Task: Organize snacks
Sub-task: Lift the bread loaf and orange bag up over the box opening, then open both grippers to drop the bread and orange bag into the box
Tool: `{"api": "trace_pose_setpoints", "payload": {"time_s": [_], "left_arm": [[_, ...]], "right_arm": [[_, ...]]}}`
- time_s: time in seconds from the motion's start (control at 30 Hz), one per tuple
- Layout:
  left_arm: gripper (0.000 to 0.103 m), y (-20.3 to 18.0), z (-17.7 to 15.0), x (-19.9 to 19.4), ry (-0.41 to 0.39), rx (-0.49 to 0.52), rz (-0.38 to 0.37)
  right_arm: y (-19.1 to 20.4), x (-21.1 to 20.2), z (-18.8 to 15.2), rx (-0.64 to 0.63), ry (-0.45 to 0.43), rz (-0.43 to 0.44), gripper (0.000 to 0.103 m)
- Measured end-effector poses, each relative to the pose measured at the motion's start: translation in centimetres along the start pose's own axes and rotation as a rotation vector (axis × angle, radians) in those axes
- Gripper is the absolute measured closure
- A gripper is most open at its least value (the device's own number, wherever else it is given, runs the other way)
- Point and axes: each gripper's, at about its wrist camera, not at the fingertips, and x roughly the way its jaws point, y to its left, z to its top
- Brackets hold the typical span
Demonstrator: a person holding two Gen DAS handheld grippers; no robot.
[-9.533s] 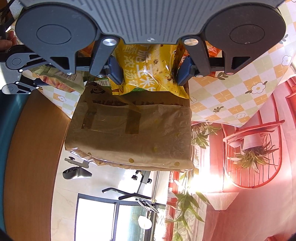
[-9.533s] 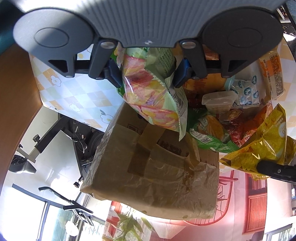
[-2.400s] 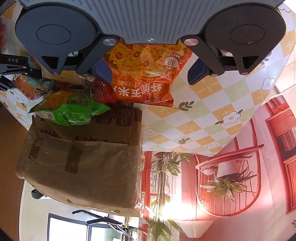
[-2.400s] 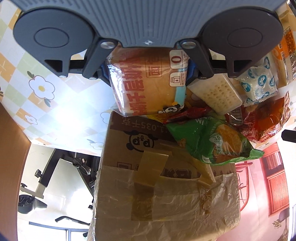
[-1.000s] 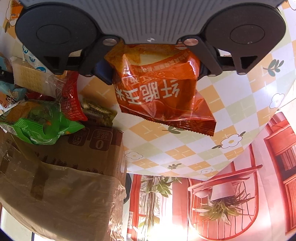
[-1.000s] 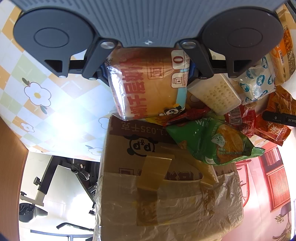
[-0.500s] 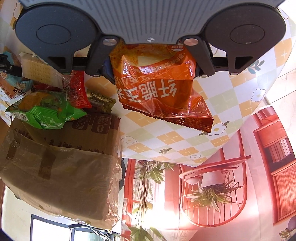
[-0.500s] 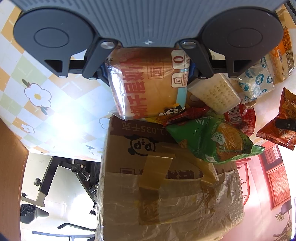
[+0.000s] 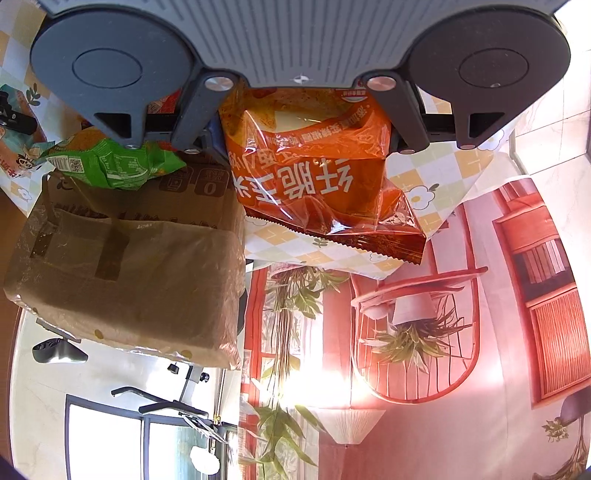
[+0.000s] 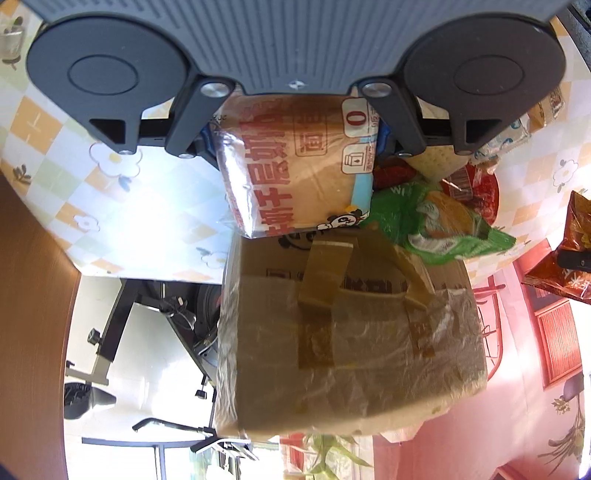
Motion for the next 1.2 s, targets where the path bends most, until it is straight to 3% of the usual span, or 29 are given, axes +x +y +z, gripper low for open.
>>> {"api": "trace_pose_setpoints", "payload": {"time_s": [0.43, 0.7, 0.93, 1.2], "left_arm": [[0.029, -1.6, 5.0, -3.3, -0.140, 0.024, -0.013], [0.029, -4.2, 9.4, -4.0, -0.210, 0.061, -0.056], [0.029, -8.4, 14.8, -1.6, -0.227, 0.109, -0.131], [0.028, -13.0, 19.5, 4.7, -0.164, 0.202, -0.134]], "right_arm": [[0.7, -5.3, 7.7, -0.070, -0.186, 0.048, 0.029], [-0.2, -5.7, 14.2, -0.089, -0.251, 0.085, 0.029], [-0.7, -1.2, 20.3, -0.128, -0.231, 0.088, 0.029], [-1.4, 6.1, 22.4, -0.080, -0.132, 0.090, 0.029]]}}
